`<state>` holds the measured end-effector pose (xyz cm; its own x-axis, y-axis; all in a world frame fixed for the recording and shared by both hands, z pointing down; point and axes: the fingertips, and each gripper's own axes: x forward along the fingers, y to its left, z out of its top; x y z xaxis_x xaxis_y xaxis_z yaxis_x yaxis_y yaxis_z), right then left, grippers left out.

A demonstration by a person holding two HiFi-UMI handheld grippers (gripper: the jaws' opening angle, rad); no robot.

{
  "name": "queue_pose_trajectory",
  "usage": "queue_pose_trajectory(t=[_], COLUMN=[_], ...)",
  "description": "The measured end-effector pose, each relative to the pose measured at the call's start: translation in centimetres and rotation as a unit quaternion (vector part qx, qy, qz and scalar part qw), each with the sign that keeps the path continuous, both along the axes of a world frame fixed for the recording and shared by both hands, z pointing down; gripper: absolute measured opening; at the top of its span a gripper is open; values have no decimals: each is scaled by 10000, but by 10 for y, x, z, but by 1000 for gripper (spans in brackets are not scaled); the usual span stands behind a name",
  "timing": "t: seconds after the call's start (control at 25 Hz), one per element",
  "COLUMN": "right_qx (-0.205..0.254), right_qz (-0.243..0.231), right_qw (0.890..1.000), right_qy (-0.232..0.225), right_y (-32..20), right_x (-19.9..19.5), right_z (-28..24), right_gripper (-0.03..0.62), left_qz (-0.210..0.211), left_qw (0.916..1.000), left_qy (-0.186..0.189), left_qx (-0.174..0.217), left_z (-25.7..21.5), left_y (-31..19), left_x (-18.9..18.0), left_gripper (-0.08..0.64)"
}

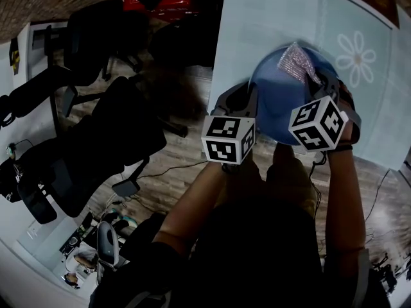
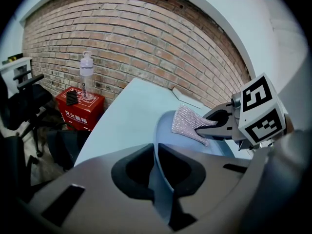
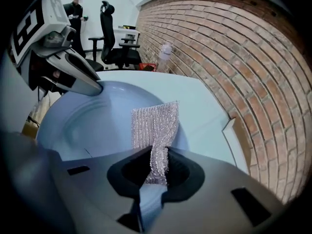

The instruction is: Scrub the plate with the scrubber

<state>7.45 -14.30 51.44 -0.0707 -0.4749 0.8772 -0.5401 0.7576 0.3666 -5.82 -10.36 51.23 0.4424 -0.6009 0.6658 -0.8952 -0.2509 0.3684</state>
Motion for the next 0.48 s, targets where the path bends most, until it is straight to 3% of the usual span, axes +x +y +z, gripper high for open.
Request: queue_pose_trajectory(t=[0.28, 0.48], right_qx=[-281, -580], right_qz=[231, -4], right_qw=[9981, 9960], right_qy=[507, 681], right_y=[24, 55], right_x=[38, 41], right_z=[1, 0], right_gripper=[78, 78], left_qz=[-6, -4], left_qw=[10000, 10000], left_qy=[-3, 22], left_qx=[9, -9], left_z=[-1, -2], left_y=[-1, -1], left_x=[-1, -2], left_gripper=[44, 44])
